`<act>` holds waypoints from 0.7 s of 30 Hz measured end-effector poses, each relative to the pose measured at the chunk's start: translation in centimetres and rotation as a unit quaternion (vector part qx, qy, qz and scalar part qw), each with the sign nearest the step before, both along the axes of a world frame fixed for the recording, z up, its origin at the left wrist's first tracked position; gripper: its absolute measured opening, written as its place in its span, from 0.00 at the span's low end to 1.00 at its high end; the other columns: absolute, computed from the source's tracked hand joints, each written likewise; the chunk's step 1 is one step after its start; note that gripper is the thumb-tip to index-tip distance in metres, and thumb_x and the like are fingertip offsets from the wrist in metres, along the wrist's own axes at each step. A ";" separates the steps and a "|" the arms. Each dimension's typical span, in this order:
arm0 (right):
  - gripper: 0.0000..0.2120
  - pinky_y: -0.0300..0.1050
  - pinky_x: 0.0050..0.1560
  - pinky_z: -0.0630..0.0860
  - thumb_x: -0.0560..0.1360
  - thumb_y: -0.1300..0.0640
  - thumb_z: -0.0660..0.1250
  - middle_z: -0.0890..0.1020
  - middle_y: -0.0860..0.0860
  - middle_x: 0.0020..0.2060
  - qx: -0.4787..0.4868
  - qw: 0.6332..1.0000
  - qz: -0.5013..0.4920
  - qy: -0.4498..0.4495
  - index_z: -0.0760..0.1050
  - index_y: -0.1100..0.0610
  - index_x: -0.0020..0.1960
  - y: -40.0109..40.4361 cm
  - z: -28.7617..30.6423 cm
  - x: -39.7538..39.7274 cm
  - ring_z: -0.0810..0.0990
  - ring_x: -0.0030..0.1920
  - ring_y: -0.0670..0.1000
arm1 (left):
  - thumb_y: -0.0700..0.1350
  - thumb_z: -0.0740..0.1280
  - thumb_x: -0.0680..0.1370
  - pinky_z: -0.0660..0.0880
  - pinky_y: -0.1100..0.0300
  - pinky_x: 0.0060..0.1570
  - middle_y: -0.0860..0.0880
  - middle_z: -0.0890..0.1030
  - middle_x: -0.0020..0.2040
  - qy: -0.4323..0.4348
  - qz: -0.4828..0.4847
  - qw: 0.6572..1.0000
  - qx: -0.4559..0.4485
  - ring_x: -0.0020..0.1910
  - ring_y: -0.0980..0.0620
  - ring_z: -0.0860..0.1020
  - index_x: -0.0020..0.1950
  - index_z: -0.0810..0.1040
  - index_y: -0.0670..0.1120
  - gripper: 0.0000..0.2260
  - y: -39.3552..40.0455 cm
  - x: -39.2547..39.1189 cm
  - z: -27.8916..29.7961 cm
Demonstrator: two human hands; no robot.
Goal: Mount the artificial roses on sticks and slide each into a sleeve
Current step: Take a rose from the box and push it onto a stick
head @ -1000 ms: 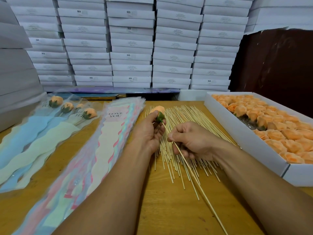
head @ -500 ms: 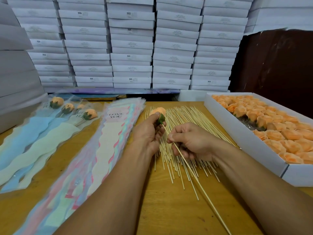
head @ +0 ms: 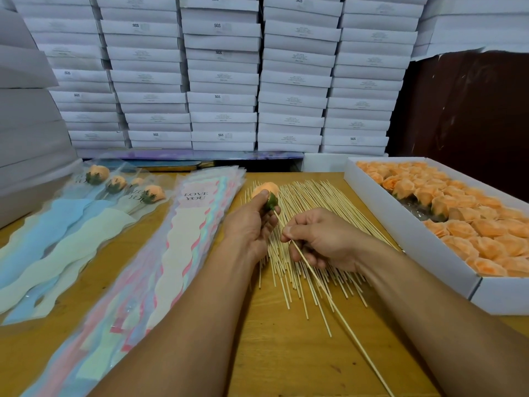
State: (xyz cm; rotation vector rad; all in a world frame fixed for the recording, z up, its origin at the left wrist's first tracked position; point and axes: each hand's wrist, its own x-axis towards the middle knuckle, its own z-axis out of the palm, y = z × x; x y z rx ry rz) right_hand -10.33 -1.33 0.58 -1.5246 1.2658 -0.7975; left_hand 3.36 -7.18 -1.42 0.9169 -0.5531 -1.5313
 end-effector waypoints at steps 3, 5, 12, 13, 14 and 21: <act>0.09 0.37 0.18 0.65 0.83 0.60 0.62 0.80 0.54 0.28 0.000 1.000 -0.007 -0.006 0.78 0.62 0.48 -0.2 -0.1 -0.3 0.70 0.21 0.46 | 0.50 0.70 0.79 0.76 0.63 0.27 0.45 0.85 0.33 -0.059 0.030 0.998 -0.012 0.28 0.54 0.82 0.50 0.81 0.40 0.13 0.0 -0.4 -0.2; 0.09 0.37 0.18 0.65 0.83 0.59 0.62 0.80 0.54 0.29 0.003 1.000 -0.012 -0.011 0.78 0.61 0.48 -0.4 -0.1 -0.4 0.70 0.21 0.46 | 0.56 0.65 0.81 0.78 0.59 0.30 0.47 0.83 0.29 -0.126 0.072 0.989 -0.022 0.27 0.52 0.82 0.47 0.78 0.41 0.17 -0.1 -0.7 -0.4; 0.09 0.37 0.19 0.63 0.83 0.58 0.62 0.80 0.54 0.29 0.016 0.997 -0.050 -0.049 0.77 0.62 0.49 -0.9 -0.2 -1.0 0.69 0.22 0.46 | 0.42 0.60 0.80 0.78 0.44 0.58 0.36 0.79 0.59 -0.393 0.082 0.916 -0.003 0.56 0.37 0.80 0.67 0.71 0.36 0.17 -0.4 -1.1 1.4; 0.09 0.37 0.19 0.64 0.83 0.58 0.62 0.80 0.54 0.29 0.019 0.997 -0.055 -0.052 0.77 0.62 0.49 -0.9 -0.2 -1.1 0.69 0.22 0.46 | 0.40 0.59 0.80 0.78 0.46 0.58 0.36 0.79 0.60 -0.419 0.074 0.905 -0.012 0.58 0.37 0.79 0.68 0.70 0.36 0.17 -0.5 -1.2 1.9; 0.09 0.37 0.19 0.64 0.83 0.58 0.62 0.80 0.54 0.28 0.021 0.997 -0.059 -0.053 0.77 0.62 0.50 -0.9 -0.2 -1.1 0.69 0.22 0.46 | 0.39 0.59 0.80 0.78 0.49 0.56 0.37 0.78 0.60 -0.448 0.068 0.891 -0.023 0.57 0.38 0.79 0.68 0.70 0.37 0.16 -0.6 -1.1 2.4; 0.09 0.37 0.19 0.65 0.83 0.58 0.63 0.80 0.53 0.29 0.009 0.996 -0.066 -0.051 0.78 0.61 0.50 -1.2 -0.2 -1.5 0.70 0.22 0.45 | 0.34 0.59 0.78 0.71 0.54 0.40 0.38 0.80 0.52 -0.740 0.053 0.664 -0.091 0.45 0.42 0.76 0.50 0.76 0.38 0.07 -2.6 4.4 3.8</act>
